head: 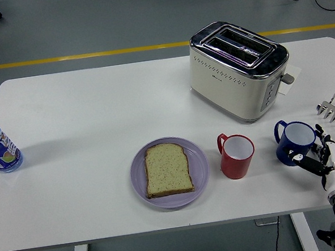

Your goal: Pick up the cup,pour liquid into bread,place the cup on the desk

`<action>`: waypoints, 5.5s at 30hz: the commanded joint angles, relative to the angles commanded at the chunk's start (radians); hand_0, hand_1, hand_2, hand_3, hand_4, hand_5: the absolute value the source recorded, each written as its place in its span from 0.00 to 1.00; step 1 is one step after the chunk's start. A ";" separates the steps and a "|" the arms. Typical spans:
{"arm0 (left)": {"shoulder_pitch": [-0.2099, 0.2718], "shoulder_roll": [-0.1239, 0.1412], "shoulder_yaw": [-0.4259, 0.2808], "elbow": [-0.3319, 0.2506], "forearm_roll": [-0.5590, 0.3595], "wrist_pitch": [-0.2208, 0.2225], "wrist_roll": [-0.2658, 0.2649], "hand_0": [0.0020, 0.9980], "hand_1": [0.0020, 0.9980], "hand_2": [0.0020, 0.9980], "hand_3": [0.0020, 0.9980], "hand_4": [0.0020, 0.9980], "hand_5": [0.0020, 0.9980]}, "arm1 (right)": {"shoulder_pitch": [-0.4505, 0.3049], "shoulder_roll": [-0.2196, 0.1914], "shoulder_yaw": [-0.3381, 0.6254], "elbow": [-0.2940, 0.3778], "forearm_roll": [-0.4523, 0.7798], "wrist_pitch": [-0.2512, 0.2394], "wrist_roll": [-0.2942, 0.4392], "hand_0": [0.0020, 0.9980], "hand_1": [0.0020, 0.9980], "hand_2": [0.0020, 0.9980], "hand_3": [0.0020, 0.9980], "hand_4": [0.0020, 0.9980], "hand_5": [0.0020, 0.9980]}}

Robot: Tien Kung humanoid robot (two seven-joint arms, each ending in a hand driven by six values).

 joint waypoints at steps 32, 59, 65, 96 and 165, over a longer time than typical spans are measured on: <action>-0.007 0.001 -0.010 0.000 0.002 0.001 0.000 0.64 0.65 0.66 0.57 0.32 0.84 | 0.047 0.001 -0.055 -0.035 0.090 -0.031 0.078 0.93 0.84 0.92 1.00 0.97 0.09; -0.012 0.000 -0.017 -0.001 0.008 0.001 0.000 0.64 0.65 0.66 0.57 0.32 0.84 | 0.086 -0.003 -0.095 -0.083 0.124 -0.039 0.096 0.80 0.74 0.85 0.95 0.94 0.06; -0.009 0.000 -0.017 0.000 0.007 0.001 0.000 0.64 0.65 0.66 0.56 0.32 0.84 | 0.085 -0.004 -0.101 -0.092 0.138 -0.043 0.107 0.76 0.70 0.81 0.92 0.93 0.05; 0.003 -0.002 -0.002 -0.001 0.000 0.000 0.000 0.64 0.65 0.66 0.56 0.33 0.84 | 0.056 -0.038 -0.009 0.001 0.102 -0.080 0.120 0.47 0.49 0.63 0.75 0.84 0.03; 0.004 0.010 -0.010 0.000 -0.012 0.000 0.002 0.64 0.65 0.66 0.56 0.33 0.84 | 0.569 -0.132 -0.496 0.357 -0.607 -0.032 -0.549 0.24 0.22 0.47 0.56 0.69 0.00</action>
